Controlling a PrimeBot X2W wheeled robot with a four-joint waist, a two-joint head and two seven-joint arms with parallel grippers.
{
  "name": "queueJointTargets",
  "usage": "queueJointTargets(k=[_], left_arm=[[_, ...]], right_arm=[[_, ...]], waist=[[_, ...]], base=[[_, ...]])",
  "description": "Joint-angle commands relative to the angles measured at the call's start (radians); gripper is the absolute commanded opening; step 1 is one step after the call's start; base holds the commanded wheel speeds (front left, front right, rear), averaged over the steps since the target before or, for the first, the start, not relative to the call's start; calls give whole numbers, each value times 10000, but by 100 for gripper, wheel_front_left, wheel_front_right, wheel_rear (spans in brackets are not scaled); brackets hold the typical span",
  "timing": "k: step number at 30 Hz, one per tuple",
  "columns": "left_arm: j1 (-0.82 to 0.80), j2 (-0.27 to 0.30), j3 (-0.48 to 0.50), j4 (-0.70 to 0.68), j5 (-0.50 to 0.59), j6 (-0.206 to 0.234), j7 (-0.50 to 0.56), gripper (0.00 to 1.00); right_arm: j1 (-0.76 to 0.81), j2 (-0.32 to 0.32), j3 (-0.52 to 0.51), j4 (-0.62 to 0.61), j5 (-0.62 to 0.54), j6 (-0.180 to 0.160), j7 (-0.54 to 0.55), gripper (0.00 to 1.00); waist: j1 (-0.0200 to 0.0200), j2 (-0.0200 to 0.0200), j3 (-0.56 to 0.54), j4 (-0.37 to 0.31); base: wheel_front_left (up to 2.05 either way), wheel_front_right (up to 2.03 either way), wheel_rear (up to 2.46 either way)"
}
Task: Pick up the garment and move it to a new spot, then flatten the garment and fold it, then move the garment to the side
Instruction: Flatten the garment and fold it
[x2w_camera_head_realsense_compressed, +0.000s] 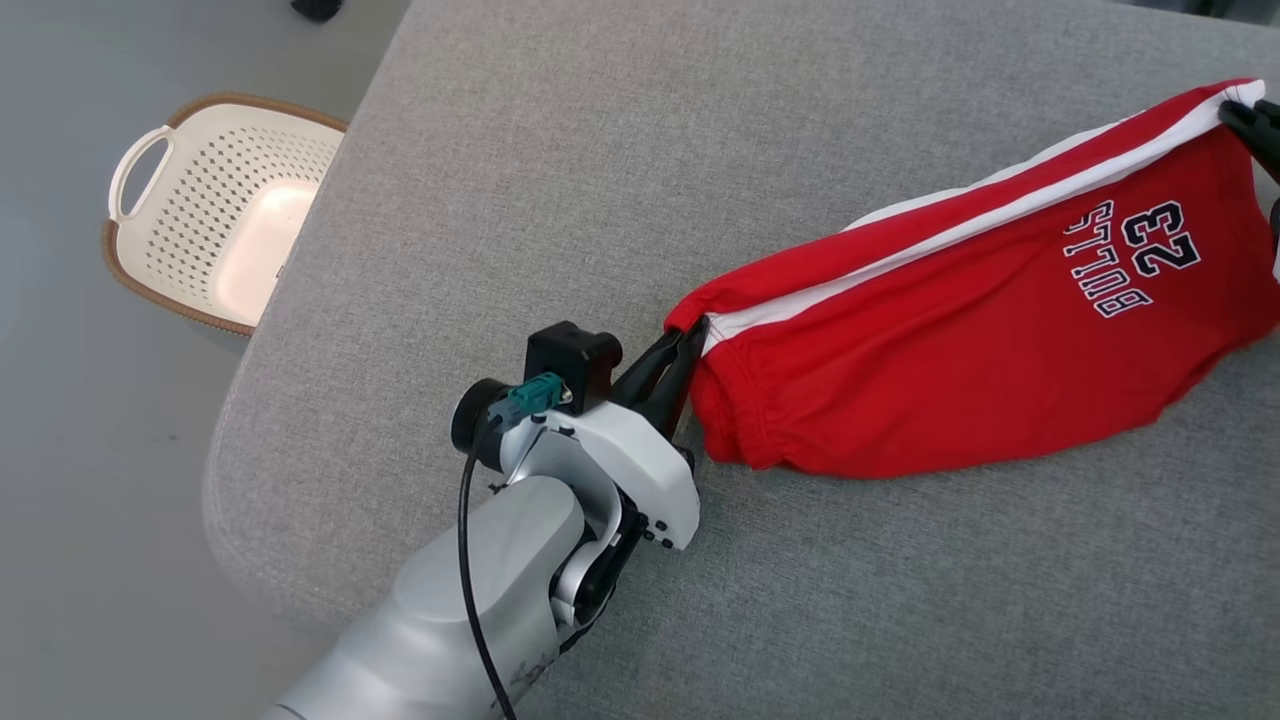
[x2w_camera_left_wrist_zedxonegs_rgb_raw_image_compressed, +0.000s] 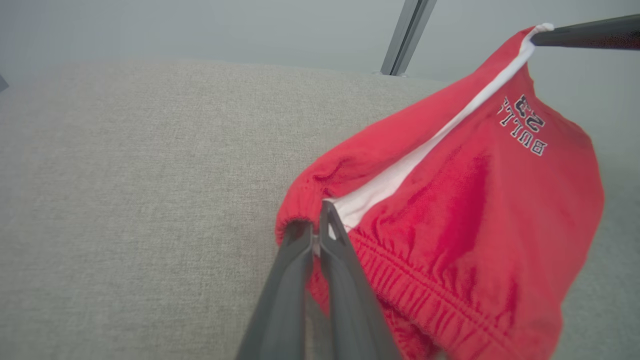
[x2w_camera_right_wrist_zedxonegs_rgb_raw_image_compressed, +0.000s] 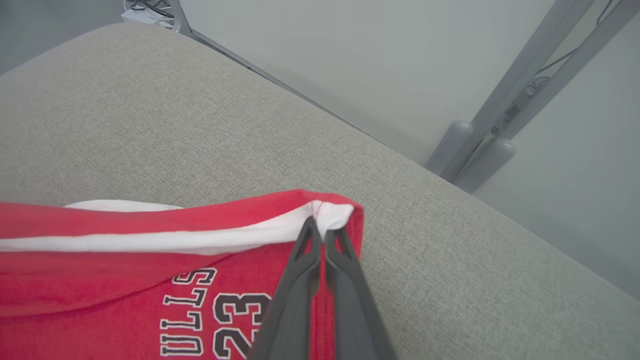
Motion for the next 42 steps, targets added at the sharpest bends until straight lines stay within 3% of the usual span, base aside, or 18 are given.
queueJointTargets(k=[1, 11, 32, 33, 34, 35, 36, 42], left_arm=[[-218, 37, -25, -53, -183, -24, -53, 0], [-585, 37, -456, -361, -651, 196, -63, 0], [-727, 34, -498, -542, -762, 357, -67, 0], [-698, 36, -497, -545, -749, 368, -67, 0], [-665, 37, -493, -528, -741, 398, -67, 15], [-636, 37, -486, -506, -734, 407, -67, 46], [-616, 37, -471, -489, -732, 422, -67, 100], [-507, 35, -355, -372, -635, 521, -67, 100]], right_arm=[[-306, 11, 193, 266, 100, -3, 88, 0], [-1358, 109, 1150, 1518, 255, -3, 318, 0], [-2632, 421, 3025, 2932, 851, -3, -605, 0], [-2689, 419, 3085, 3017, 863, -3, -677, 24], [-2740, 418, 3138, 3090, 831, -3, -792, 85], [-2737, 443, 3193, 3179, 870, -3, -834, 100], [-2742, 482, 3267, 3280, 910, -3, -869, 100], [-2965, 570, 3502, 3679, 1026, -3, -1504, 100]], waist=[[0, 0, 107, 84], [0, 0, 427, 280], [0, 0, 768, 458], [0, 0, 771, 468], [0, 0, 769, 473], [0, 0, 759, 478], [0, 0, 747, 480], [0, 0, 549, 407]], base=[[0, 0, 0], [0, 0, 0], [0, 0, 0], [0, 0, 0], [0, 0, 0], [0, 0, 0], [0, 0, 0], [0, 0, 0]])
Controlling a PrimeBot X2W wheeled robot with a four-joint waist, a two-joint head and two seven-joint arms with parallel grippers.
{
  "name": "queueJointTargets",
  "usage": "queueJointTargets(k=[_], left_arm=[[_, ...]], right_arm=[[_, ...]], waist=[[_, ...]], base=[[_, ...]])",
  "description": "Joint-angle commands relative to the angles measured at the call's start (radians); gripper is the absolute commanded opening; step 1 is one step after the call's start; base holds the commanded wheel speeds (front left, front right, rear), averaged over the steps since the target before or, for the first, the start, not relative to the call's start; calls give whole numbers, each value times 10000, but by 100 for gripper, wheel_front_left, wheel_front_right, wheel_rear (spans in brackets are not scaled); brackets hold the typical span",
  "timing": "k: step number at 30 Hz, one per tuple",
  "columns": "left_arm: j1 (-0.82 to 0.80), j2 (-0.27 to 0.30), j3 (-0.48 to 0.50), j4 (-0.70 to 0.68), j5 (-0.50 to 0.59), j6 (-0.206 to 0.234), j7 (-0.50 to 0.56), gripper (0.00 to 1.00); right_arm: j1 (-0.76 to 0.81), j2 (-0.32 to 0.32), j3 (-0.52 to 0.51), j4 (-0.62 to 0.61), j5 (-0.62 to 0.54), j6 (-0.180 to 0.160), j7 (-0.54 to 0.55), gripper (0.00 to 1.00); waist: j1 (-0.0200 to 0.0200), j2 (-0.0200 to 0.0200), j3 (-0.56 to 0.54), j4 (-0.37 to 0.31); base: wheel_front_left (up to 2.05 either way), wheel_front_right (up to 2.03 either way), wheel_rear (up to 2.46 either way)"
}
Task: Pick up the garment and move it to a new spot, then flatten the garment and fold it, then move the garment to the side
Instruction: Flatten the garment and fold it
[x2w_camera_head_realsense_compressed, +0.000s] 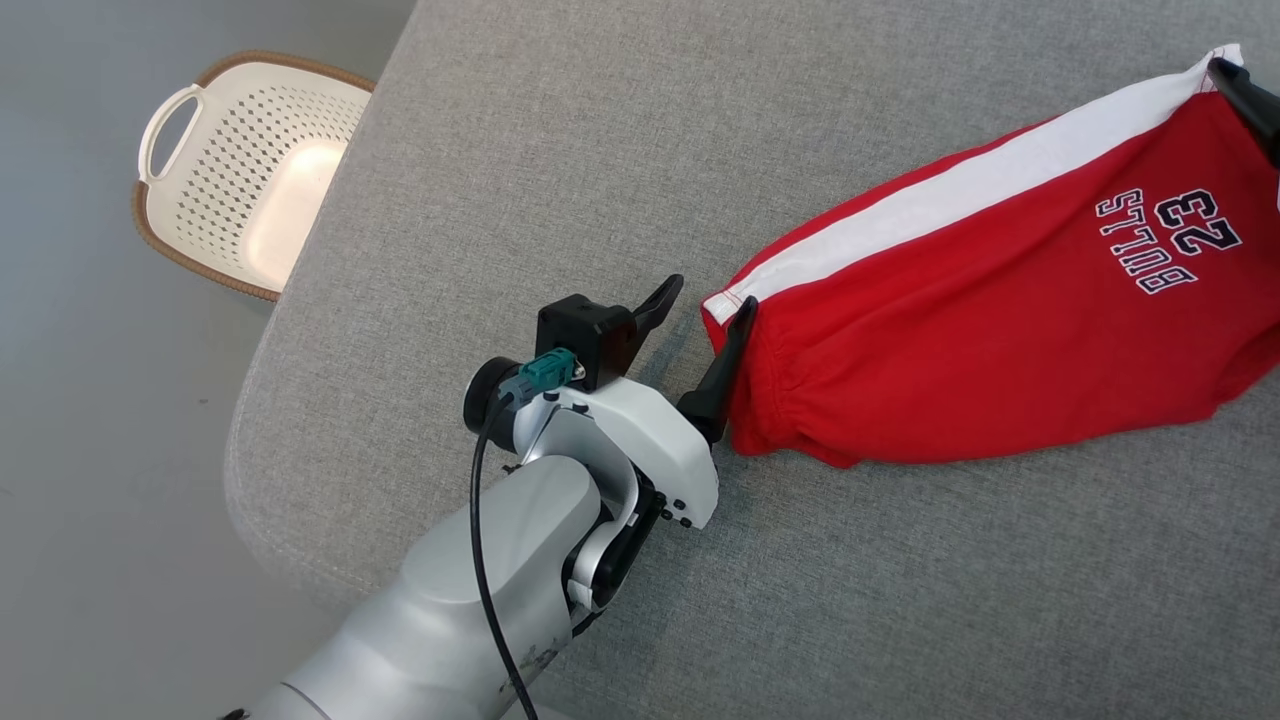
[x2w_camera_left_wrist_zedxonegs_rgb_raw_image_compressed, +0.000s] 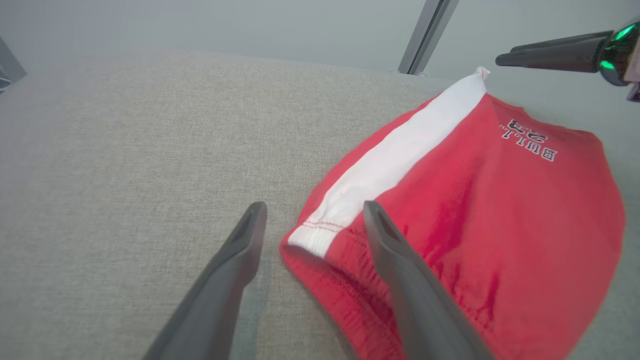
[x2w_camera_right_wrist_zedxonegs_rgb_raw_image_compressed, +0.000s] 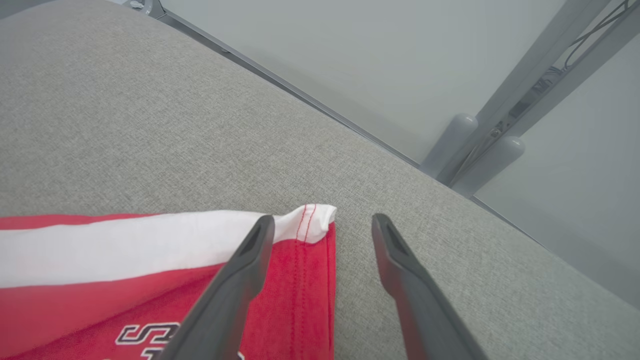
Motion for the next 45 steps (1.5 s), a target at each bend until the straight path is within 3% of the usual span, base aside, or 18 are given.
queueJointTargets(k=[1, 12, 19, 25, 29, 32, 33, 36, 41, 45], left_arm=[[56, 47, 62, 64, 128, 47, -44, 100], [629, 47, 1189, 119, 1198, 433, -45, 100], [1610, 321, 2737, -610, 3024, 732, -45, 100], [3068, 649, 4277, -1863, 4429, 937, -43, 100], [4157, 647, 5297, -2625, 5056, 751, -43, 100], [4916, 628, 5963, -3162, 5638, 623, -44, 100], [5455, 555, 6414, -3473, 5997, 515, -42, 100], [6078, 461, 6849, -3848, 6463, 208, -44, 100], [6701, 263, 7457, -4287, 7290, -171, -45, 100], [7043, 165, 7763, -4515, 7652, -504, -44, 100]], right_arm=[[-33, 38, 57, 115, 112, -3, -187, 100], [514, -32, 170, 138, 666, -3, -1765, 100], [1563, -52, -134, -279, 903, -4, -3704, 100], [3016, 125, -693, -1014, 664, -4, -5265, 100], [4251, 320, -2042, -1755, 156, -4, -5466, 100], [5724, 861, -3965, -2746, -774, -4, -5460, 100], [6846, 1403, -5259, -3522, -1633, -4, -5457, 100], [8515, 2439, -6760, -4599, -2710, -4, -5459, 100], [10336, 3717, -7820, -5416, -3691, -4, -5461, 100], [10962, 4244, -8177, -5473, -3992, -4, -5462, 100]], waist=[[0, 0, -106, -54], [0, 0, -1052, -399], [0, 0, -2025, -974], [0, 0, -2741, -1620], [0, 0, -3086, -2099], [0, 0, -3270, -2477], [0, 0, -3378, -2769], [0, 0, -3472, -3154], [0, 0, -3489, -3505], [0, 0, -3464, -3558]], base=[[0, 0, 0], [0, 0, 0], [0, 0, 0], [0, 0, 0], [0, 0, 0], [0, 0, 0], [0, 0, 0], [0, 0, 0], [0, 0, 0], [0, 0, 0]])
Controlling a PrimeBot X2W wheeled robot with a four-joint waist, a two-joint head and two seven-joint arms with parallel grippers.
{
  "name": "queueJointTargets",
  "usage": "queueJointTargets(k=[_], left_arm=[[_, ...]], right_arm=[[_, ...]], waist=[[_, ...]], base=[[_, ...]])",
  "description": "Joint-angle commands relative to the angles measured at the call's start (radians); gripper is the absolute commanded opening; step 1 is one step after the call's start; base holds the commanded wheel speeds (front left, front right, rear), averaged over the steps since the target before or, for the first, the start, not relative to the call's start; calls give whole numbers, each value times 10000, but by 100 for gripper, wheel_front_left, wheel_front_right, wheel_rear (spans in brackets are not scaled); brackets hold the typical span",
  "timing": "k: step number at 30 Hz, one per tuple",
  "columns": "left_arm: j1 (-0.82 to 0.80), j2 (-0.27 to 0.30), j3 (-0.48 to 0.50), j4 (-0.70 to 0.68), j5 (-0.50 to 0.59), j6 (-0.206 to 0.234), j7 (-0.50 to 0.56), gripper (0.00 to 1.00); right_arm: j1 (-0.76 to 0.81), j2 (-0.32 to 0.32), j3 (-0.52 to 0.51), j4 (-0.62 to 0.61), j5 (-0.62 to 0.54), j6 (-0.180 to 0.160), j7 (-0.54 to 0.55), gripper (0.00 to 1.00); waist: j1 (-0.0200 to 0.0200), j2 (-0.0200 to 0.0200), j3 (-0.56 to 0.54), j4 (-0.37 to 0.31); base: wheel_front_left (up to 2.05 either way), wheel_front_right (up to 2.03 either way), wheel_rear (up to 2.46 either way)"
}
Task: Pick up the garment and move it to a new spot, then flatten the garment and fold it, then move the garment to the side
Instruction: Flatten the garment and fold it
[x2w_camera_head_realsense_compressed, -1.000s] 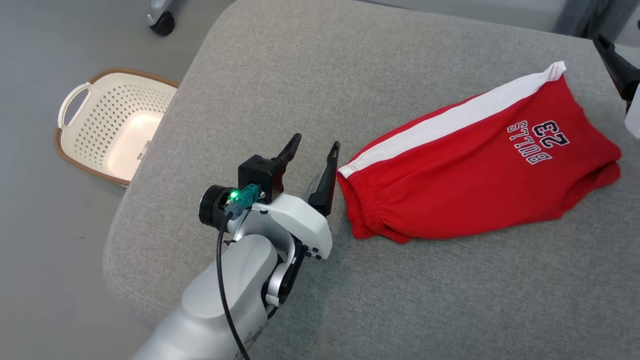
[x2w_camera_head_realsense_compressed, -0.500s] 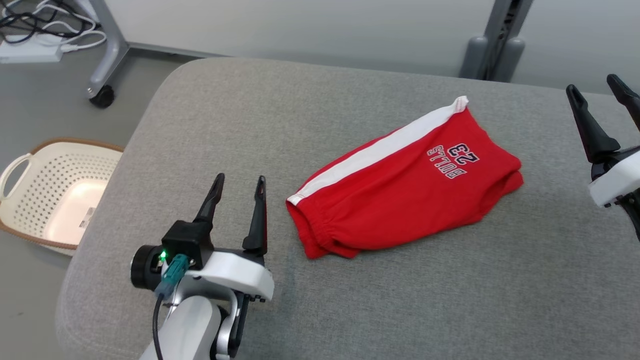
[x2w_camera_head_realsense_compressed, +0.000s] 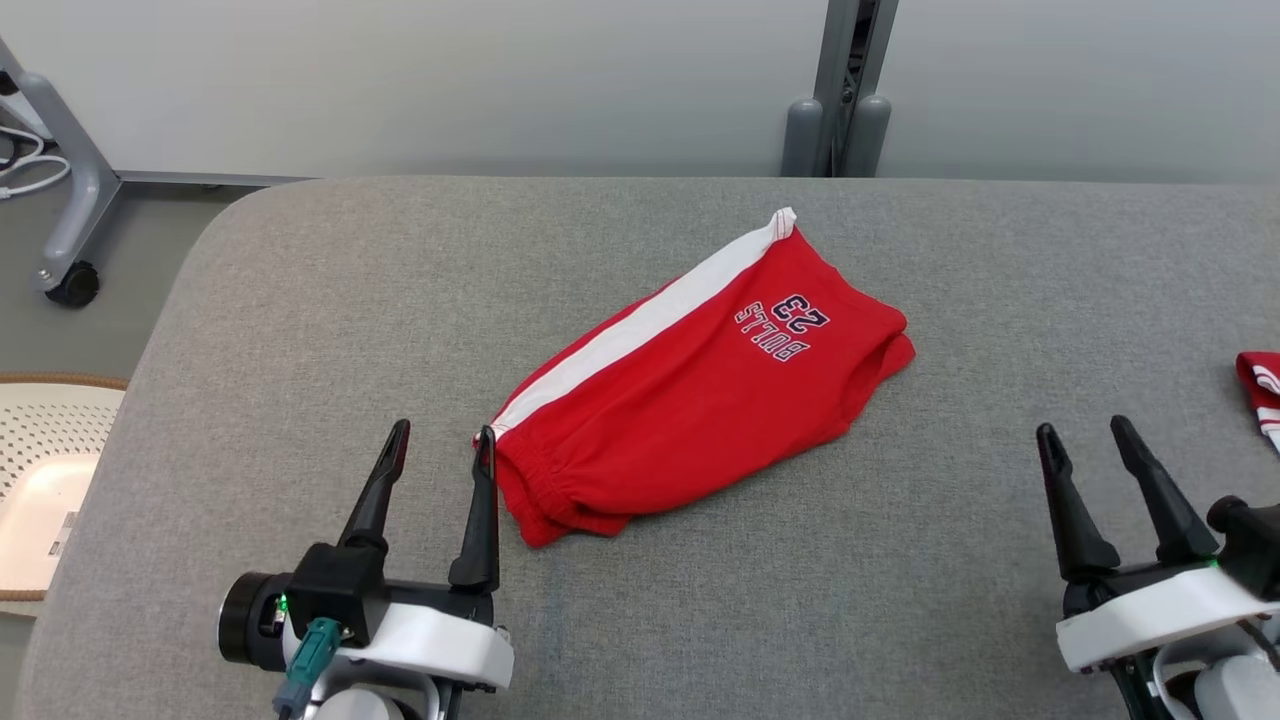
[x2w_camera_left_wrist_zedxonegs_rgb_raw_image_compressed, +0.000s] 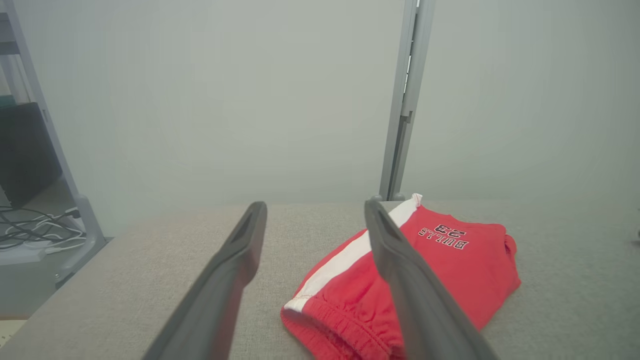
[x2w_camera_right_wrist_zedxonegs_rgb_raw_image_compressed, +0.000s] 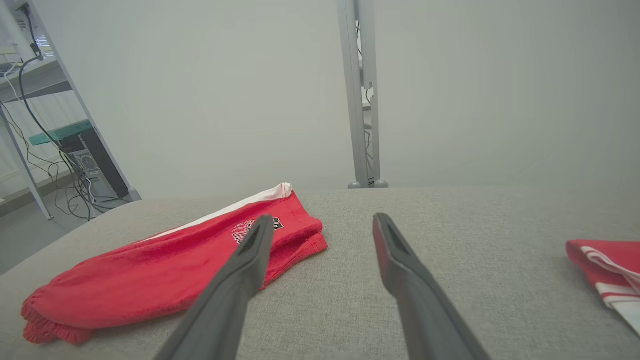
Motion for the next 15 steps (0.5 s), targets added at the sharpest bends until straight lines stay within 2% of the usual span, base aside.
queueJointTargets(k=[1, 3, 6, 9, 11, 12, 13, 14, 15], left_arm=[[244, 28, 123, 15, 190, -183, -42, 100], [355, -11, 163, 85, 284, -323, -42, 100], [479, -44, 193, 180, 372, -493, -42, 100], [438, -58, 187, 224, 389, -574, -42, 100], [348, -66, 134, 241, 304, -632, -42, 100], [256, -67, 26, 249, 210, -652, -42, 100], [256, -67, 26, 249, 210, -652, -42, 100], [220, -64, -83, 273, 138, -668, -42, 100], [220, -64, -83, 273, 138, -668, -42, 100]], right_arm=[[193, 152, -86, 42, -97, -4, -47, 100], [279, 272, -79, 196, -106, -4, -45, 100], [299, 614, -183, 460, 589, -2, 156, 100], [150, 632, 11, 592, 980, -2, 587, 100], [-142, 510, 198, 654, 1206, -4, 987, 100], [-366, 503, 316, 905, 1488, -2, 1623, 100], [-366, 503, 316, 905, 1488, -2, 1623, 100], [-767, 420, 472, 1177, 1643, -4, 2265, 100], [-767, 420, 472, 1177, 1643, -4, 2265, 100]], waist=[[0, -1, 3, -7], [0, -1, -10, 7], [0, -1, -16, 96], [0, -1, 43, 185], [0, -1, 110, 263], [0, -1, 186, 368], [0, -1, 186, 368], [0, -1, 250, 474], [0, -1, 250, 474]], base=[[0, 0, 0], [0, 0, 0], [0, 0, 0], [0, 0, 0], [0, 0, 0], [0, 0, 0], [0, 0, 0], [0, 0, 0], [0, 0, 0]])
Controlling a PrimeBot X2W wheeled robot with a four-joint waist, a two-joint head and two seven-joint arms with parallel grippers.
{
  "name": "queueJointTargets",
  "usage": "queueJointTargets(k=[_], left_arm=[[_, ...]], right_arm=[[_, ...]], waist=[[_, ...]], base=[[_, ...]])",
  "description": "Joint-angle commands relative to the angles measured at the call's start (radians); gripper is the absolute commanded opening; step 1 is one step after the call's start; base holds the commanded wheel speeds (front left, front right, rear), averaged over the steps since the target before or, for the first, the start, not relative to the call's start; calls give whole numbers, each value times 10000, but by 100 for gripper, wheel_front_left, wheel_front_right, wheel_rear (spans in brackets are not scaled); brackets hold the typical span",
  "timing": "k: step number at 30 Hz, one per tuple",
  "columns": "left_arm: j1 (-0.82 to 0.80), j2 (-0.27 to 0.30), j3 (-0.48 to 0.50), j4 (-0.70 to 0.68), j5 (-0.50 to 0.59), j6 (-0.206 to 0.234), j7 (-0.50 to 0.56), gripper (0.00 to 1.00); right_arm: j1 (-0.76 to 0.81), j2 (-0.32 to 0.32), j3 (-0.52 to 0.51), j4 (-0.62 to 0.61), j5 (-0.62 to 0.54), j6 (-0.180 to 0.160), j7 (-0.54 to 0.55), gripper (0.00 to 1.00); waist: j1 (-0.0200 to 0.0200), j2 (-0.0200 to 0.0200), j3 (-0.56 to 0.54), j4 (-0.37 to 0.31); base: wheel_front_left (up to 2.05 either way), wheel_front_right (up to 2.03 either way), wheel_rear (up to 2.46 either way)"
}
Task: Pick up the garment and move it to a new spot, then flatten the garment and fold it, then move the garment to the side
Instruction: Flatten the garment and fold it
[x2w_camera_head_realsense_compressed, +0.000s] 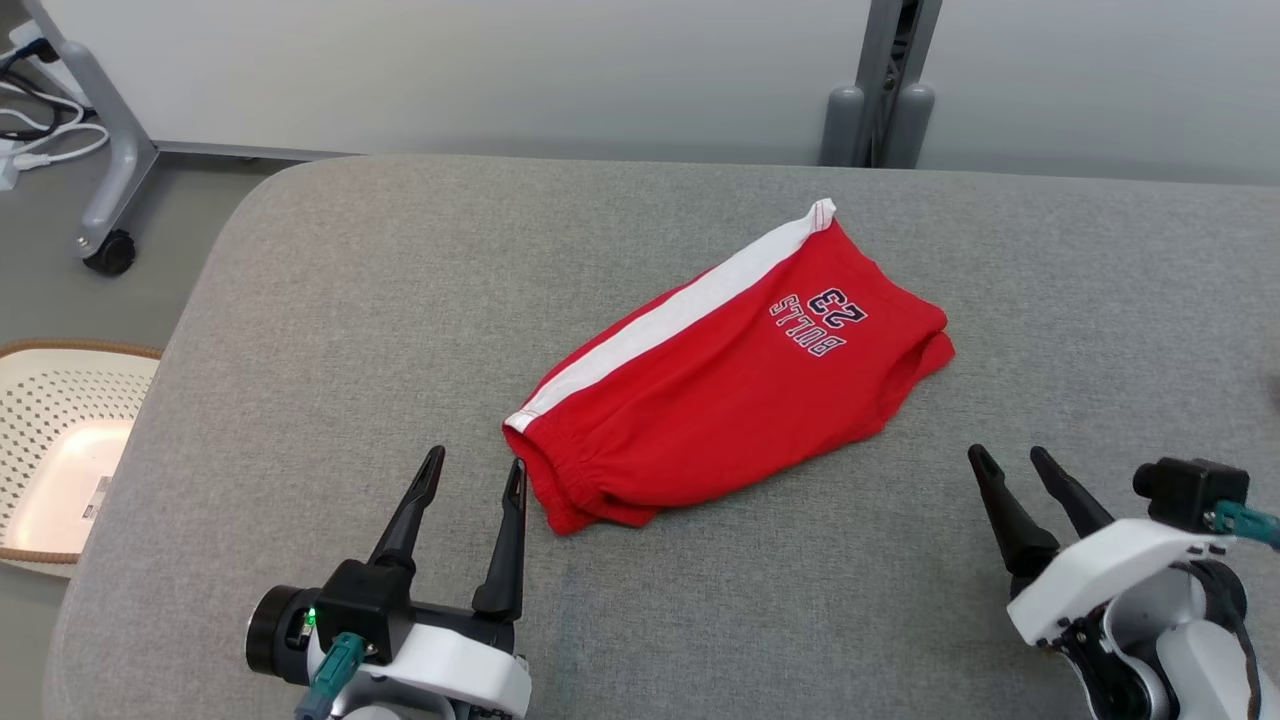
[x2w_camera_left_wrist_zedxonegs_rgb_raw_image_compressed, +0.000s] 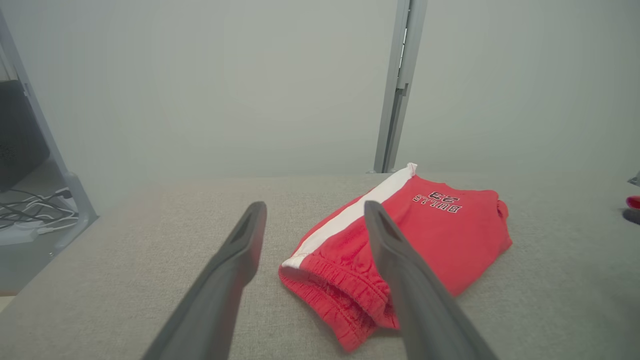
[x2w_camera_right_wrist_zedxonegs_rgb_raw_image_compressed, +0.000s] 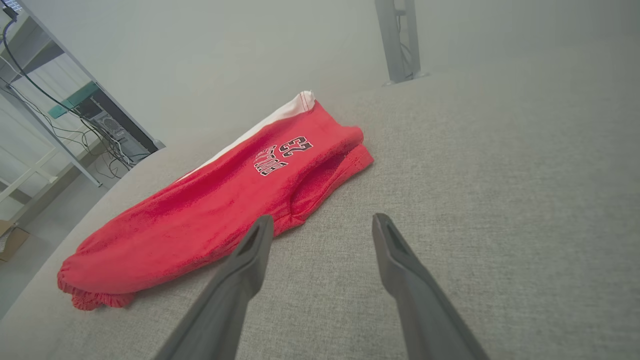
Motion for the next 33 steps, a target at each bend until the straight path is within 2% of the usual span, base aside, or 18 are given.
queueJointTargets(k=[1, 6, 11, 24, 33], left_arm=[[-109, 36, -14, 32, -82, -54, -42, 100], [-361, 29, -241, 354, -8, 64, -43, 100], [-481, 35, -374, 296, -195, 256, -42, 100], [-594, 33, -683, -389, -350, 675, -42, 100], [-677, 32, -953, -450, -406, 788, -42, 100]], right_arm=[[-279, -17, 7, 220, 274, -4, 405, 100], [-1360, -163, 208, 1317, 189, -4, 1773, 100], [-2312, 77, -399, 2396, 606, 0, 2384, 100], [-4139, 171, -1745, 5027, 619, 0, 3062, 100], [-4642, 161, -1717, 5365, 731, -2, 2812, 100]], waist=[[0, -1, 80, 110], [0, -1, 218, 481], [0, -1, 350, 907], [0, -1, 795, 1658], [0, -1, 1037, 1865]], base=[[0, 0, 0], [0, 0, 0], [0, 0, 0], [0, 0, 0], [0, 0, 0]])
